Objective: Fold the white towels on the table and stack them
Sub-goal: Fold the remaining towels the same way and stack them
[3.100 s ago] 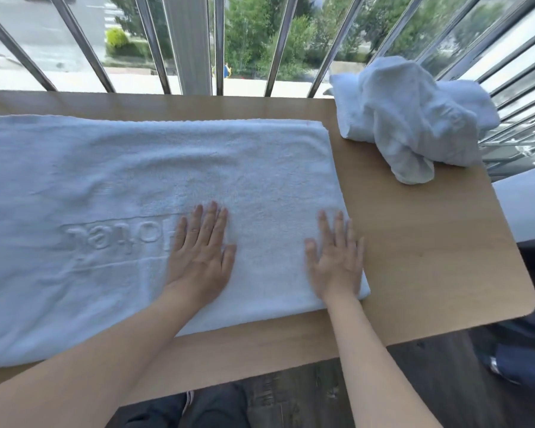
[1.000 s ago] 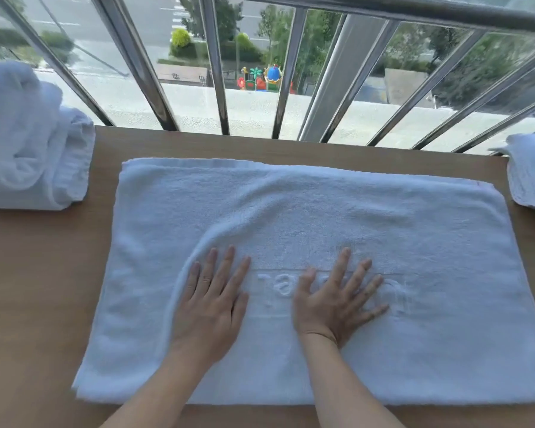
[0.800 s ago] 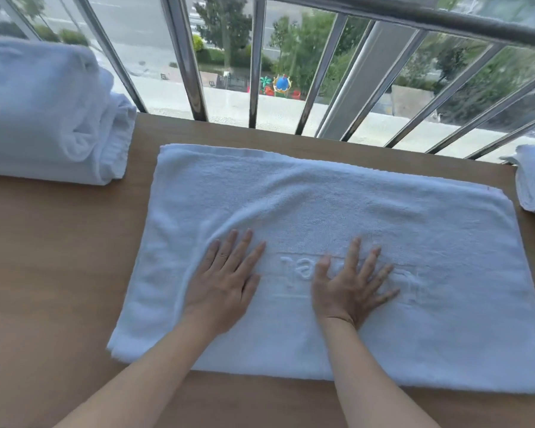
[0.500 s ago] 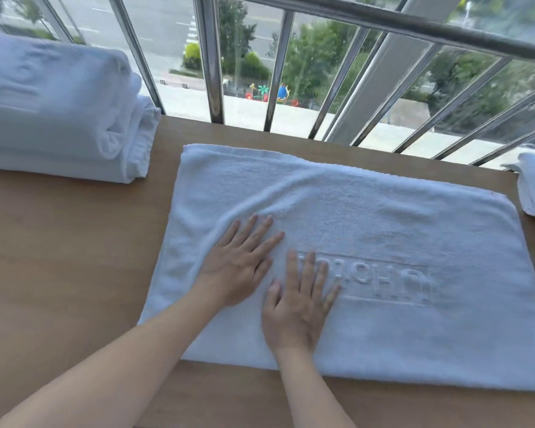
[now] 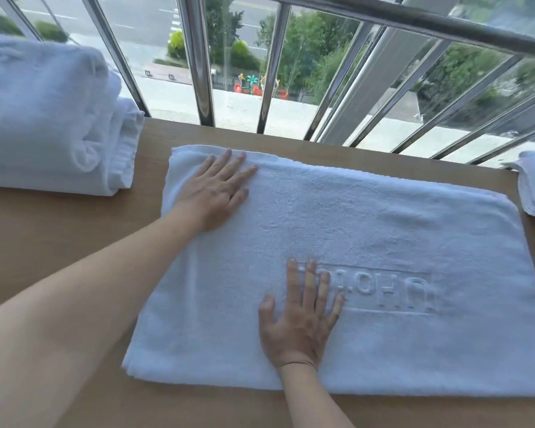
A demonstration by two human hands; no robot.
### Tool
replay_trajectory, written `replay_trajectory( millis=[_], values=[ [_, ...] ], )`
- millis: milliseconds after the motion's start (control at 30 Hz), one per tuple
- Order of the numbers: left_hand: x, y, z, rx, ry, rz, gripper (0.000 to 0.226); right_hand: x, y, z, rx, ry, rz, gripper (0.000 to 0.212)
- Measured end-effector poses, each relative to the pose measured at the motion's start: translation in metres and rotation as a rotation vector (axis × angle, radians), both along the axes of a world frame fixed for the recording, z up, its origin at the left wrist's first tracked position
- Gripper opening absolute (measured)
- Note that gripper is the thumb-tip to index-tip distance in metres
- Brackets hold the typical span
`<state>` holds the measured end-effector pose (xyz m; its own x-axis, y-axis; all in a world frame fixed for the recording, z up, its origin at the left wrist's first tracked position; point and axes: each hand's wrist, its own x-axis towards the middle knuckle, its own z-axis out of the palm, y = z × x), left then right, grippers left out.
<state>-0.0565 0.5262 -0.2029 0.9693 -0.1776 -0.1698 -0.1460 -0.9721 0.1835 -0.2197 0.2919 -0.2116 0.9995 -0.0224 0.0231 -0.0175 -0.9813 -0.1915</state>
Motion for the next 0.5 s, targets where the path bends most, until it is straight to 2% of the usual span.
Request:
replay_trajectory(
  millis=[100, 300, 367, 500],
  values=[
    [-0.02, -0.016, 0.005, -0.045, 0.031, 0.088, 0.064, 0.0, 0.0, -0.001, -0.005, -0.009, 0.005, 0.077],
    [-0.156, -0.048, 0.001, -0.076, -0.021, 0.046, 0.063, 0.0, 0.001, 0.001, -0.016, -0.003, -0.003, 0.076],
    [-0.163, -0.037, -0.001, -0.079, -0.034, 0.118, 0.062, 0.0, 0.002, 0.001, -0.022, -0.002, -0.006, 0.075],
    [-0.123, -0.017, 0.001, -0.06, -0.029, 0.23, 0.064, -0.002, 0.003, 0.001, -0.025, -0.03, -0.001, 0.074]
  ],
)
